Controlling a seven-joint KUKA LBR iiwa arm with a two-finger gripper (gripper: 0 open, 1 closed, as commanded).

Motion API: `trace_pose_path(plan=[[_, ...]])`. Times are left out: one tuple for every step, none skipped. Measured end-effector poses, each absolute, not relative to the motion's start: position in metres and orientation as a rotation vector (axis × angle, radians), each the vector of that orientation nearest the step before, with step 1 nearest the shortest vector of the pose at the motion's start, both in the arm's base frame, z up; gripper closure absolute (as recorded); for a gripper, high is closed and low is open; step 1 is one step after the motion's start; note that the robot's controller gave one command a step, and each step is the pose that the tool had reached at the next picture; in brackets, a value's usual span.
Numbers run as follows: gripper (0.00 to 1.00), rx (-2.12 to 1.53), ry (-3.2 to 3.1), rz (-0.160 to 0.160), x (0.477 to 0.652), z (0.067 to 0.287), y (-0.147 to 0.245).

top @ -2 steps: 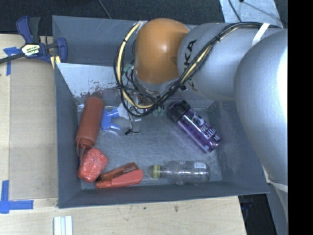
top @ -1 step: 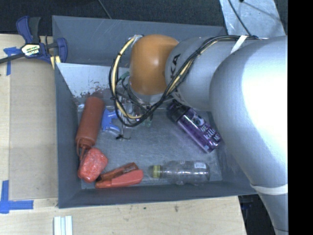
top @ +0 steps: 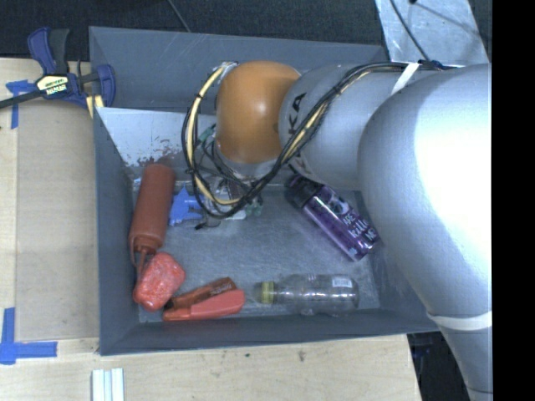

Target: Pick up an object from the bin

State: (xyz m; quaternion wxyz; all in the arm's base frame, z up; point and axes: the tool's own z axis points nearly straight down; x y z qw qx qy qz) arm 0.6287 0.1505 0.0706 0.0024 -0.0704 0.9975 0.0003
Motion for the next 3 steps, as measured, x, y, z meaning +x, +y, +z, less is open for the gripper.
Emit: trace_pose_path(plan=[[1.0,-0.219,3.13,0.001,0.629,0.07,0.15],[1.0,-0.219,3.128,0.002,0.63,0.073,0.15],[1.0,-0.217,3.125,0.002,0.631,0.148,0.151]])
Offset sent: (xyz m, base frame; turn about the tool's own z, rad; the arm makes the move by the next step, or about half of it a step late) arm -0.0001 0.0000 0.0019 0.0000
